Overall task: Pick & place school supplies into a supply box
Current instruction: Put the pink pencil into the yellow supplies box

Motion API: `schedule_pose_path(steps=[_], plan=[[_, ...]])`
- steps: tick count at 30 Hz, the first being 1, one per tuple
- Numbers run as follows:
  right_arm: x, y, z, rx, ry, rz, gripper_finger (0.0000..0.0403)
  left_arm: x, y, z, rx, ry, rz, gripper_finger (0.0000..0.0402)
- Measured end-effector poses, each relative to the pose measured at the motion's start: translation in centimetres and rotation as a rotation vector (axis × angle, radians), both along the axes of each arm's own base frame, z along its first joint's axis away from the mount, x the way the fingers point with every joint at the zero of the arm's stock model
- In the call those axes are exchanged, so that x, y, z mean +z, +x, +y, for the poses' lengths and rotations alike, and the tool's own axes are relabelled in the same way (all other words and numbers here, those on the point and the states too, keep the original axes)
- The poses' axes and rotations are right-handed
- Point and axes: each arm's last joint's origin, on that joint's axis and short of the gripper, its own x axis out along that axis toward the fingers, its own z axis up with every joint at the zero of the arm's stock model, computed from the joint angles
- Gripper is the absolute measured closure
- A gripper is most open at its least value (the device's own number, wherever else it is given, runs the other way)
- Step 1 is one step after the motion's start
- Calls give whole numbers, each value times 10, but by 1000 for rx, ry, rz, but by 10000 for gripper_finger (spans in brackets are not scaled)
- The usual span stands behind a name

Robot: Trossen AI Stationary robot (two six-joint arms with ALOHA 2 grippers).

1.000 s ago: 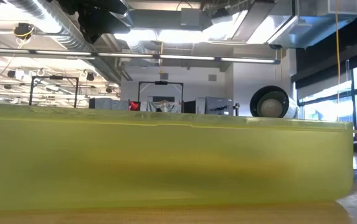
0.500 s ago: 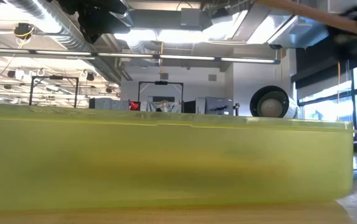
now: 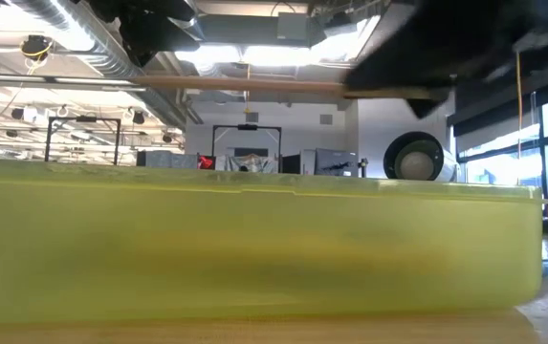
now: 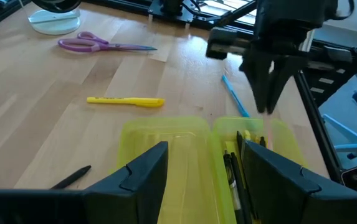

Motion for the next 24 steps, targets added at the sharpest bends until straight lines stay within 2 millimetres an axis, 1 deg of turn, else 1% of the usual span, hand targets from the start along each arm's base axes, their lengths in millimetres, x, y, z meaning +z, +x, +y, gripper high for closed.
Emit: schedule_pose_path(steps=[3,8,10,13,15,19,24], plan=[[1,18,3,-2,32,20,374,0,0,0,0,0,0,205],[-5,36,17,21,-28,144,377,0,0,0,-1,0,0,205],[-9,38,20,9,-47,212,379,0,0,0,-1,0,1,205],[-15,39,22,-51,-16,287,376,0,0,0,-1,1,2,205],[-20,40,23,-88,14,299,373,0,0,0,-1,1,4,205],[-30,41,23,-111,22,315,372,0,0,0,1,3,5,206],[-32,41,24,-89,34,332,361,0,0,0,1,3,4,206]])
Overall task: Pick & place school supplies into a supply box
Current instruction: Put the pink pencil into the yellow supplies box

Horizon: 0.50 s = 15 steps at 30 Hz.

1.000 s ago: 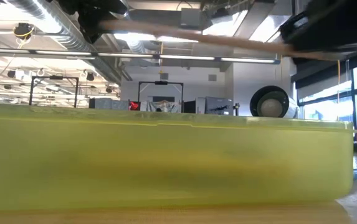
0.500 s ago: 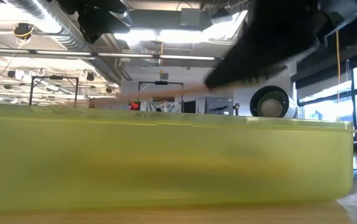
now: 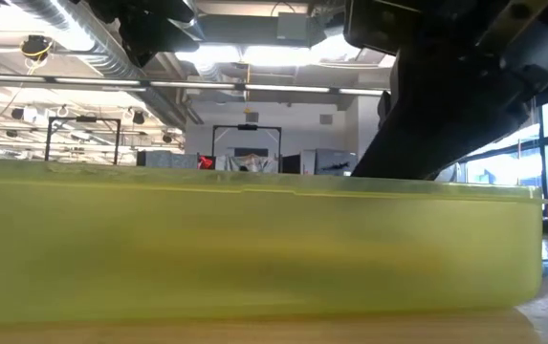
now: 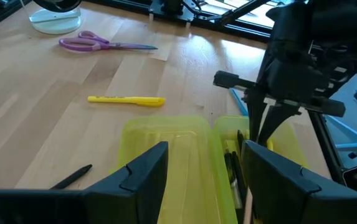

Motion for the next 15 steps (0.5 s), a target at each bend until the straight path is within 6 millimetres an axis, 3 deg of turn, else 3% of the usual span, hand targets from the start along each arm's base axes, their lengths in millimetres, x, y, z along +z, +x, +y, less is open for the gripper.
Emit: schedule_pose_path(steps=[15], plan=[[5,-4,1,94,42,60,341,0,0,0,-1,-2,-4,206]])
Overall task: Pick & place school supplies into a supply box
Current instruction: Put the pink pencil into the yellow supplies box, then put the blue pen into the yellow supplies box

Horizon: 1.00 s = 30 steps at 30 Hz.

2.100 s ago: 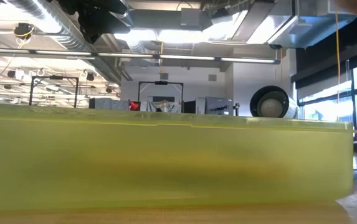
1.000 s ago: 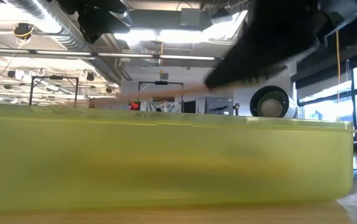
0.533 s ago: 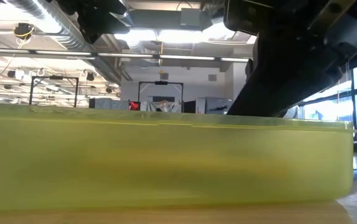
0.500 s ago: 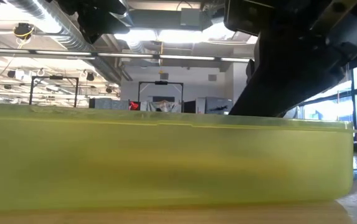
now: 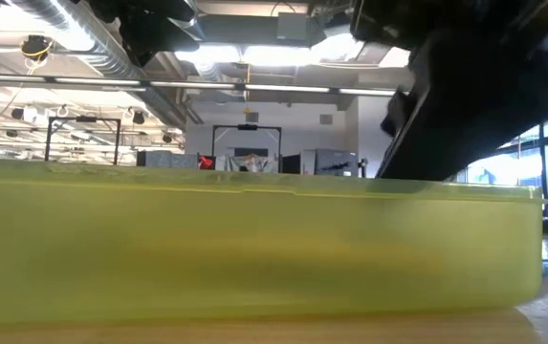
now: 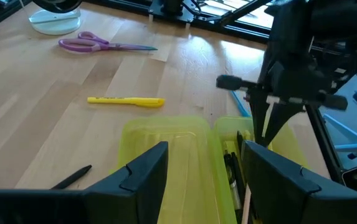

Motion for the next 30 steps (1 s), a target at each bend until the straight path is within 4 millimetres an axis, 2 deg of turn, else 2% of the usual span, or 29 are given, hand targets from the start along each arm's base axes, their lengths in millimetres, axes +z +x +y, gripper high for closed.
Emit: schedule_pose_path(steps=[10,15,18,23,30], plan=[[65,-29,-15,114,-41,15,340,0,0,0,1,0,-1,206],[86,-55,-22,192,-121,85,337,0,0,0,1,0,-1,206],[95,-70,-31,208,-174,148,317,0,0,0,0,-2,-1,205],[95,-87,-41,200,-161,136,258,0,0,0,-2,-4,-1,205],[80,-85,-39,201,-130,95,213,0,0,0,1,-3,-2,205]])
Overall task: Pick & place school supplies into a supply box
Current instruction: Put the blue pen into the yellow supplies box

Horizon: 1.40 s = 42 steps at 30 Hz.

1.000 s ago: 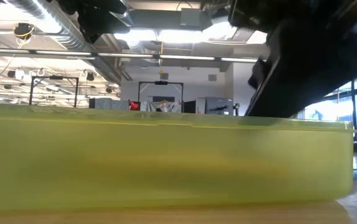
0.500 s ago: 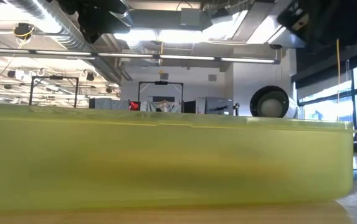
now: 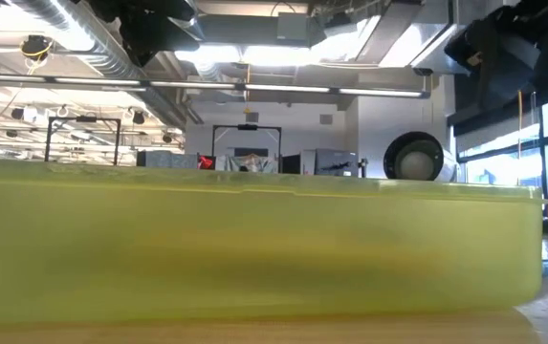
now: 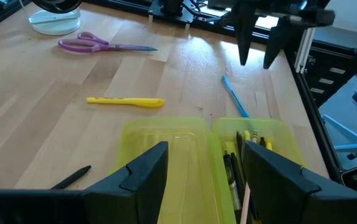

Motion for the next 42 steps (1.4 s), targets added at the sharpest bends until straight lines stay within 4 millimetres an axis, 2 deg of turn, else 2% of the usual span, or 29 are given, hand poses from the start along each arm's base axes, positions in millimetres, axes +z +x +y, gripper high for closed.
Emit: schedule_pose_path(steps=[4,12,22,31,40,42], plan=[[-13,1,1,63,-31,7,210,0,0,0,5,3,0,206],[-54,11,14,255,2,-35,210,0,0,0,6,5,0,205],[-97,21,21,275,-54,33,213,0,0,0,6,5,1,205],[-110,24,21,226,-49,63,277,0,0,0,6,3,0,205],[-111,25,20,212,-67,61,364,0,0,0,6,3,0,205],[-110,24,20,212,-62,65,368,0,0,0,6,3,0,205]])
